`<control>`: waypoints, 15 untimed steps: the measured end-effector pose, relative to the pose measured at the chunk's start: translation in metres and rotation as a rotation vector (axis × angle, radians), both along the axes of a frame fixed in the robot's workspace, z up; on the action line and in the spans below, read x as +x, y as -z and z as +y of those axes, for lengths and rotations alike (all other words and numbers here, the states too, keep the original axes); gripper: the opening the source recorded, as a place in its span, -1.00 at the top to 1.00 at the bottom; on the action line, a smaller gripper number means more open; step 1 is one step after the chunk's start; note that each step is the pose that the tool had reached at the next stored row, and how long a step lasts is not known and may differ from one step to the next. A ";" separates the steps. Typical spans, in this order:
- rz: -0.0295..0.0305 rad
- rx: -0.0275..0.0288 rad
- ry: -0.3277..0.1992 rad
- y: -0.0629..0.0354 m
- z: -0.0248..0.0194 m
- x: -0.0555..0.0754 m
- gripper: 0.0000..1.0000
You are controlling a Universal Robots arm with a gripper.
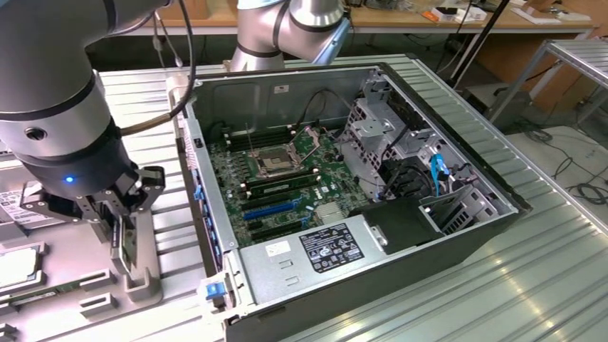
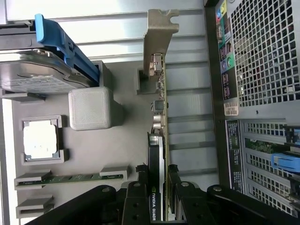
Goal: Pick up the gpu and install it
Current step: 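Pick up the gpu and move the gpu toward the slot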
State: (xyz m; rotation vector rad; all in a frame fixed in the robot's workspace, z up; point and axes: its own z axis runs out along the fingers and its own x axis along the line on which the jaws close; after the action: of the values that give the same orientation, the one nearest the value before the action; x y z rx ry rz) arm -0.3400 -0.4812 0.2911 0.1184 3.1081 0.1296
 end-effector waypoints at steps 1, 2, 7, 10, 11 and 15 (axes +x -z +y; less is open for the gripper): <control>0.0000 0.0001 0.000 -0.0015 0.0000 0.000 0.45; 0.0000 0.0000 0.000 -0.0032 0.0000 0.000 0.45; 0.0002 0.0000 0.000 -0.0125 0.0000 0.000 0.45; 0.0003 0.0000 0.000 -0.0172 0.0000 0.000 0.45; 0.0003 0.0000 0.000 -0.0193 0.0000 0.000 0.45; 0.0003 0.0001 0.000 -0.0265 0.0000 0.000 0.45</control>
State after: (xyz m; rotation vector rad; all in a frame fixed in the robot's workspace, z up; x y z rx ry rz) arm -0.3400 -0.4812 0.3175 0.1185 3.1084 0.1297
